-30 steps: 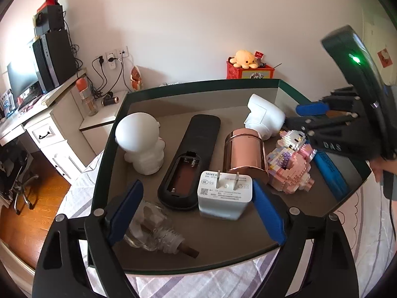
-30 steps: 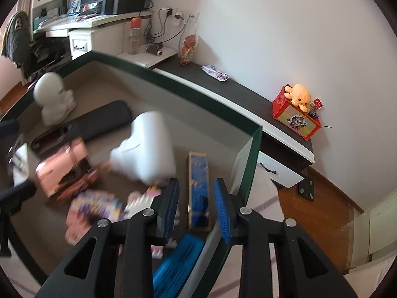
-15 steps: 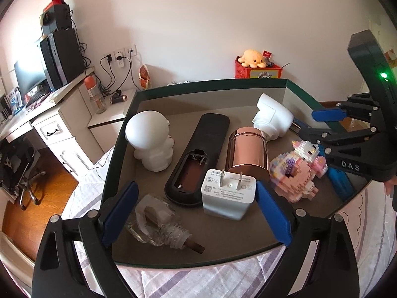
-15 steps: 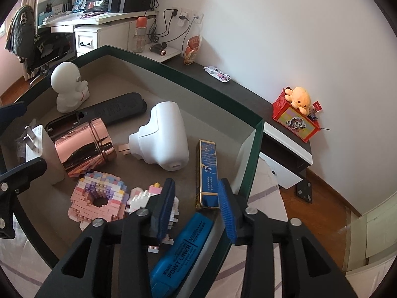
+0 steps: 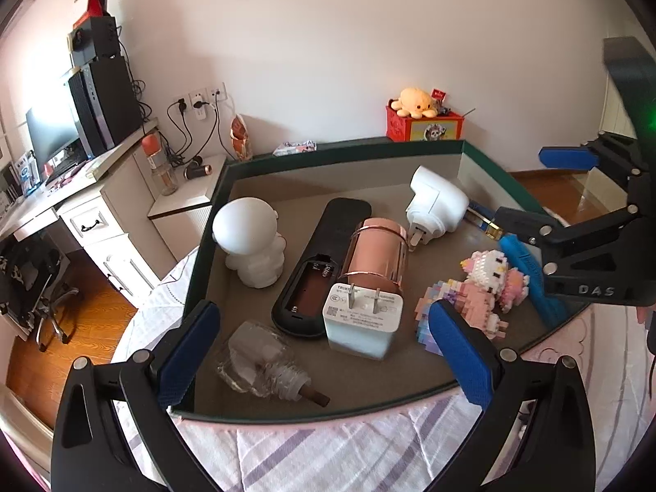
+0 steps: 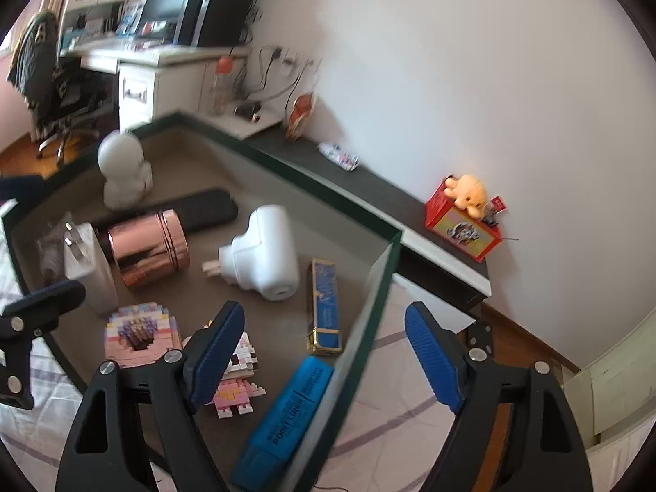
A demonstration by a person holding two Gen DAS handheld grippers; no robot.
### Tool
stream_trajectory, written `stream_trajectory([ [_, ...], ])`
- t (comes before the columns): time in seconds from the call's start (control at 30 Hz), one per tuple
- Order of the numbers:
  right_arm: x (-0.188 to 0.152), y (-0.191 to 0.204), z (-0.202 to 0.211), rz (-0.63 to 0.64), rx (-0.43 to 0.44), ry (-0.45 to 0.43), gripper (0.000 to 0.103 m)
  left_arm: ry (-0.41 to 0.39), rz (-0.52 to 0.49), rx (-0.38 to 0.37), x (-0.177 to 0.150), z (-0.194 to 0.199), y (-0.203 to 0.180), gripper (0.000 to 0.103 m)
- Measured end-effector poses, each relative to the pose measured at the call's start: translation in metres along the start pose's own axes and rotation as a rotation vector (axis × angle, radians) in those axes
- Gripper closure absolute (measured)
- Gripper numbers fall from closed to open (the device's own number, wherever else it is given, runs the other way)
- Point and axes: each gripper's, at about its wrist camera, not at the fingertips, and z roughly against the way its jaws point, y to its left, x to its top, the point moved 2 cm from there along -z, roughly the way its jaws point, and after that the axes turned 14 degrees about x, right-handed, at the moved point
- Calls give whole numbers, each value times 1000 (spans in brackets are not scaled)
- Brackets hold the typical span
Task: Organize rigid objects
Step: 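Withdraw both grippers from the box back over the bed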
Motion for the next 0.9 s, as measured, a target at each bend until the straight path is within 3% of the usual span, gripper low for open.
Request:
stream_trajectory([
  [0.3, -9, 11, 57, -81, 48, -94, 18, -61, 12, -9, -4, 51, 8, 0],
  [0.53, -41, 29, 134, -140, 35, -241, 17, -137, 34, -19, -30, 116, 32, 0],
  [0.7, -83, 39, 162, -227, 92, -253, 17, -127, 57, -41, -62, 147, 42, 0],
  [0.9, -142, 52, 152, -339, 106, -186, 17, -72, 19, -109, -96, 162, 17, 0],
])
